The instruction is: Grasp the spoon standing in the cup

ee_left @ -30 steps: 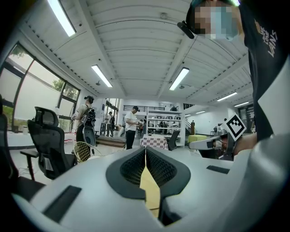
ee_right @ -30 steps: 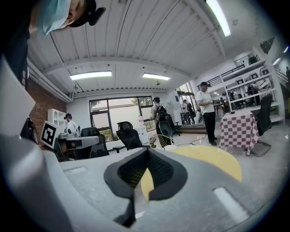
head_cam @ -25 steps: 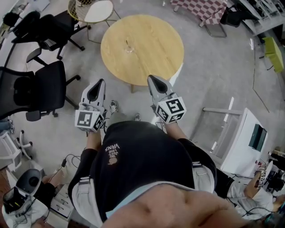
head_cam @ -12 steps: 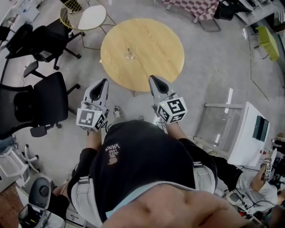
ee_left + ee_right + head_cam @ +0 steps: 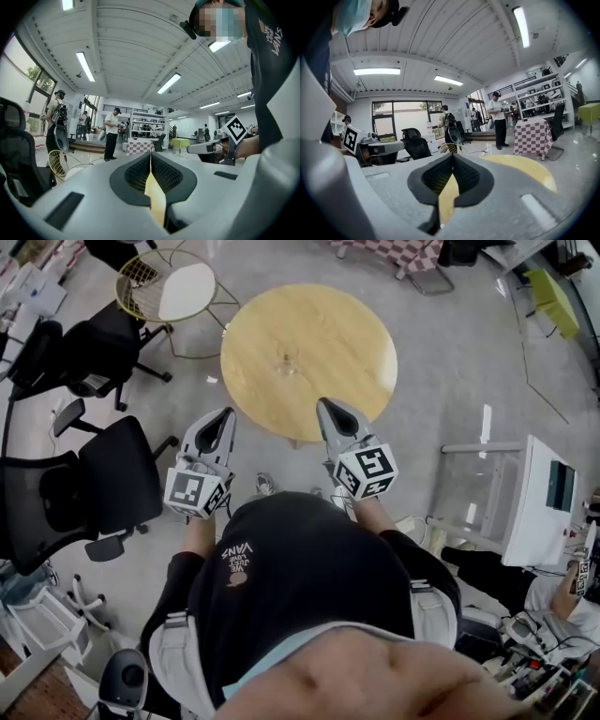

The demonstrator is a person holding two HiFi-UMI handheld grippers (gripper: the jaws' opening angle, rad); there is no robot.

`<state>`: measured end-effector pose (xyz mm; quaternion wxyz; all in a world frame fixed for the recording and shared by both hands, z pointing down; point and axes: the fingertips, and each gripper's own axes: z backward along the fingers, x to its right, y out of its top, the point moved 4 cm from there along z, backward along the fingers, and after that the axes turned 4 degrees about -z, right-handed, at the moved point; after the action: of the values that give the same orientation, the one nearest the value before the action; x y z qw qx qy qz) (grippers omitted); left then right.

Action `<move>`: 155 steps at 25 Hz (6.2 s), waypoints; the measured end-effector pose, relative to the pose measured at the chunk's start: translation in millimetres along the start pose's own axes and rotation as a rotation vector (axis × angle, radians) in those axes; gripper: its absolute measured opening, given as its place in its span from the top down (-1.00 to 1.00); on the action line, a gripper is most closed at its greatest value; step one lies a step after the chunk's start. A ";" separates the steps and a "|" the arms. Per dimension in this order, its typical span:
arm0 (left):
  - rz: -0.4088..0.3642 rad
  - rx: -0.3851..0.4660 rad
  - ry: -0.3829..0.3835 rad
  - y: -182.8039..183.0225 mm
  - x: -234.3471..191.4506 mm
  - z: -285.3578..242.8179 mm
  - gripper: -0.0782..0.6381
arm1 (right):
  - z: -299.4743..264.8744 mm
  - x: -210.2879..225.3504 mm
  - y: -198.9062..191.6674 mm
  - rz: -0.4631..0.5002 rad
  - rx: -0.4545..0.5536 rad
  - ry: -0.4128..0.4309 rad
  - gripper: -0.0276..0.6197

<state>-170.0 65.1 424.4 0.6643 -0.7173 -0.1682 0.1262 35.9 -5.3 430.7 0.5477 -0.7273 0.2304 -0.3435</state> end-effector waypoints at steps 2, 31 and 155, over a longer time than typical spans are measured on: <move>-0.006 -0.004 -0.030 -0.7 -13.2 0.9 0.76 | -8.6 -7.1 0.7 -0.004 0.006 -0.020 0.92; -0.008 0.020 -0.205 -4.8 -50.3 -78.7 0.76 | -42.7 31.2 17.9 -0.028 0.020 -0.139 0.92; -0.107 -0.152 -0.456 -107.7 -25.0 -259.3 0.75 | -50.3 138.0 11.7 -0.080 -0.029 -0.164 0.92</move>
<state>-95.8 -174.7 552.7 0.5590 -0.7083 -0.3604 0.2365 89.4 -138.9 461.9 0.5399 -0.7695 0.1604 -0.3010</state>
